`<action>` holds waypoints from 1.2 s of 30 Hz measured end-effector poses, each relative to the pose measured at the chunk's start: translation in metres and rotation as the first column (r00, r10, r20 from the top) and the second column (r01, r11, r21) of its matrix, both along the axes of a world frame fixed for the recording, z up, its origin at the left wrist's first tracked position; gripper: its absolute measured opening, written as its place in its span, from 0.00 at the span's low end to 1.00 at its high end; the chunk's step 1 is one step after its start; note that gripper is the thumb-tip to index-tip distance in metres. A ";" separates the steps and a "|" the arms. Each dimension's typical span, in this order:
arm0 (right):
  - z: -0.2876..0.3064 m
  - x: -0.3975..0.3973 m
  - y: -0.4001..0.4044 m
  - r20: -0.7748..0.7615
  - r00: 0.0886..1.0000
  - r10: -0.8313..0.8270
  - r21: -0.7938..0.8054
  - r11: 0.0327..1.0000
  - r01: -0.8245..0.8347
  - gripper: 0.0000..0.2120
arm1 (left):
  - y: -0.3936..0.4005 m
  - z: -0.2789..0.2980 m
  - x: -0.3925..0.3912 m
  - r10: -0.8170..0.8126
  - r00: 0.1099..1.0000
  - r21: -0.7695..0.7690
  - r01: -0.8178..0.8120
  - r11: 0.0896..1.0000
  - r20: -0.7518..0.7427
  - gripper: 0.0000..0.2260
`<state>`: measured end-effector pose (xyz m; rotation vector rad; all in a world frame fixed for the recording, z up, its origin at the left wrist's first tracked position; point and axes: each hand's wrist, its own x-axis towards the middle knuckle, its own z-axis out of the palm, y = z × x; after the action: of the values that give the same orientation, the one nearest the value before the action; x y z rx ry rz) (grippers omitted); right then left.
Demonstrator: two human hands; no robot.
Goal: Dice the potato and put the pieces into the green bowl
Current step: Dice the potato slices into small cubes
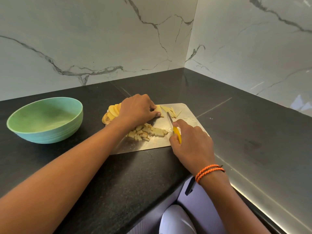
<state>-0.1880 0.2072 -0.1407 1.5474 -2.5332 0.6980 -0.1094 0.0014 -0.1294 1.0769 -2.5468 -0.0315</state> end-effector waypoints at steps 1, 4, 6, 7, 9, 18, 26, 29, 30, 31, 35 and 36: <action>0.000 0.000 0.000 0.002 1.000 -0.008 -0.002 1.000 0.008 0.19 | 0.000 0.000 0.000 0.000 1.000 -0.002 0.000 1.000 -0.003 0.21; 0.002 0.000 -0.003 0.031 1.000 0.001 -0.014 1.000 -0.001 0.20 | 0.000 -0.001 0.001 0.003 1.000 0.000 -0.003 1.000 -0.010 0.21; 0.003 0.001 -0.007 0.048 0.999 0.010 -0.052 0.999 -0.008 0.20 | -0.001 -0.002 0.000 0.007 1.000 0.008 -0.007 1.000 -0.023 0.21; 0.004 0.001 -0.012 0.048 0.999 0.014 -0.080 0.997 -0.010 0.20 | -0.002 -0.002 0.000 0.006 1.000 0.009 -0.005 1.000 -0.028 0.21; 0.005 0.000 -0.026 0.057 0.998 0.015 -0.121 0.993 -0.008 0.20 | -0.002 -0.001 0.001 -0.003 1.000 0.009 0.003 1.000 -0.022 0.20; 0.004 -0.008 -0.065 0.029 0.999 0.014 -0.076 0.997 -0.012 0.19 | -0.007 -0.001 0.000 0.005 1.000 -0.004 -0.005 1.000 0.003 0.18; 0.004 -0.007 -0.066 0.033 0.999 0.013 -0.041 0.999 -0.012 0.18 | -0.006 -0.002 0.000 0.016 1.000 -0.006 -0.016 1.000 0.020 0.18; 0.004 -0.003 -0.058 0.026 0.999 0.018 -0.037 0.999 -0.017 0.16 | -0.006 -0.002 -0.001 0.027 0.999 -0.005 -0.027 1.000 0.026 0.18; 0.004 -0.002 -0.054 0.020 1.000 0.023 -0.038 0.999 -0.022 0.17 | -0.006 -0.001 -0.001 0.027 0.999 -0.003 -0.027 1.000 0.025 0.17; 0.004 0.000 -0.049 0.016 0.999 0.027 -0.037 0.999 -0.027 0.17 | -0.005 -0.001 -0.001 0.024 0.999 0.001 -0.024 1.000 0.023 0.17; 0.003 0.002 -0.024 0.024 0.999 0.034 -0.012 0.999 -0.033 0.19 | -0.004 0.000 0.000 0.012 1.000 0.002 -0.012 1.000 0.021 0.17; 0.003 0.003 -0.018 0.017 0.999 0.033 -0.006 0.999 -0.033 0.19 | -0.003 0.001 0.000 0.013 1.000 0.002 -0.013 1.000 0.022 0.18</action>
<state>-0.1853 0.1895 -0.1381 1.5920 -2.5208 0.7254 -0.1094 -0.0017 -0.1286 1.0997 -2.5596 -0.0188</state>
